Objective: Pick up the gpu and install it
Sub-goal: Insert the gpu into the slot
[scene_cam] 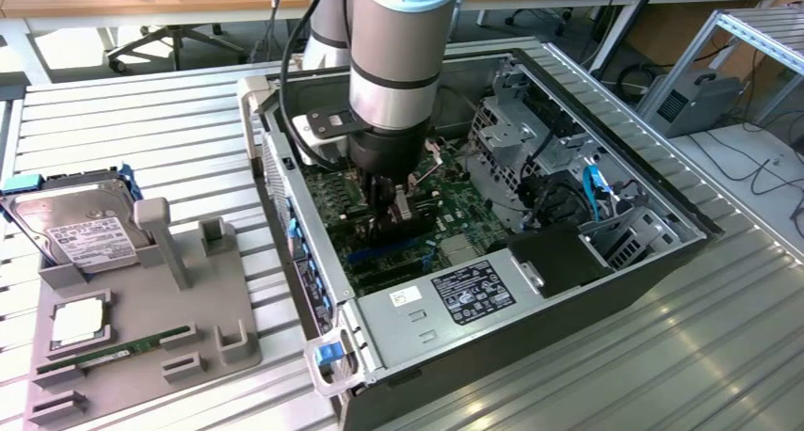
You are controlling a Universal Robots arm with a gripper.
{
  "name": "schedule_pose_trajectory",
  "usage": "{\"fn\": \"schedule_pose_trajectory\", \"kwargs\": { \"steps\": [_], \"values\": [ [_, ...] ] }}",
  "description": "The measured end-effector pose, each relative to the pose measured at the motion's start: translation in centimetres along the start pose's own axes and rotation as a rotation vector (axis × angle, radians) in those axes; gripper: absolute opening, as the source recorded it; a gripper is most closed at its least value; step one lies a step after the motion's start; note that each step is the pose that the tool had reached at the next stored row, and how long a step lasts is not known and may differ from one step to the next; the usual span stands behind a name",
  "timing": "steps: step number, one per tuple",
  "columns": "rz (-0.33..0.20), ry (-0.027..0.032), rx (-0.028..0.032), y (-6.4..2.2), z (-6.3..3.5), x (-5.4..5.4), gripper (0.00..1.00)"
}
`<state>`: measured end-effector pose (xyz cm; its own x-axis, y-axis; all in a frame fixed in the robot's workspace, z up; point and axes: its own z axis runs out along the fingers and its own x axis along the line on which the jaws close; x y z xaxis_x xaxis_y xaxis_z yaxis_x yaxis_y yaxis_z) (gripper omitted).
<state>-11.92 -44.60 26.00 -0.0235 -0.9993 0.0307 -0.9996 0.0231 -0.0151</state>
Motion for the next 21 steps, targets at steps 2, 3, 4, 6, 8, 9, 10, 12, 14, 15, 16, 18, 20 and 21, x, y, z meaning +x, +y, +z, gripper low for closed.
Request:
{"fn": "schedule_pose_trajectory", "kwargs": {
  "steps": [2, 3, 4, 6, 8, 9, 10, 12, 14, 15, 16, 18, 20, 21],
  "values": [
    [0.000, 0.0000, 0.0001, 0.00, -0.12, 0.00, 0.27],
    [0.000, -0.0001, 0.0001, 0.00, -0.12, 0.00, 0.27],
    [0.000, -0.0002, 0.0001, 0.00, -0.12, 0.00, 0.27],
    [0.002, 0.0003, -0.0001, 0.00, -0.11, 0.00, 0.27],
    [0.005, 0.0002, -0.0002, -0.01, 0.02, 0.00, 0.27],
    [0.005, 0.0002, -0.0002, -0.01, 0.05, 0.00, 0.27],
    [0.005, 0.0004, -0.0003, -0.01, 0.07, 0.00, 0.27],
    [0.005, 0.0004, -0.0003, 0.00, 0.14, 0.00, 0.27],
    [0.005, 0.0004, -0.0002, 0.00, 0.21, -0.01, 0.27],
    [0.006, 0.0009, -0.0002, 0.00, 0.24, -0.01, 0.27],
    [0.005, 0.0013, -0.0002, 0.00, 0.25, -0.01, 0.27],
    [0.006, 0.0017, -0.0002, 0.00, 0.27, -0.01, 0.27],
    [0.006, 0.0018, -0.0002, 0.00, 0.27, -0.01, 0.27],
    [0.006, 0.0018, -0.0002, 0.00, 0.28, -0.01, 0.27]
  ]
}}
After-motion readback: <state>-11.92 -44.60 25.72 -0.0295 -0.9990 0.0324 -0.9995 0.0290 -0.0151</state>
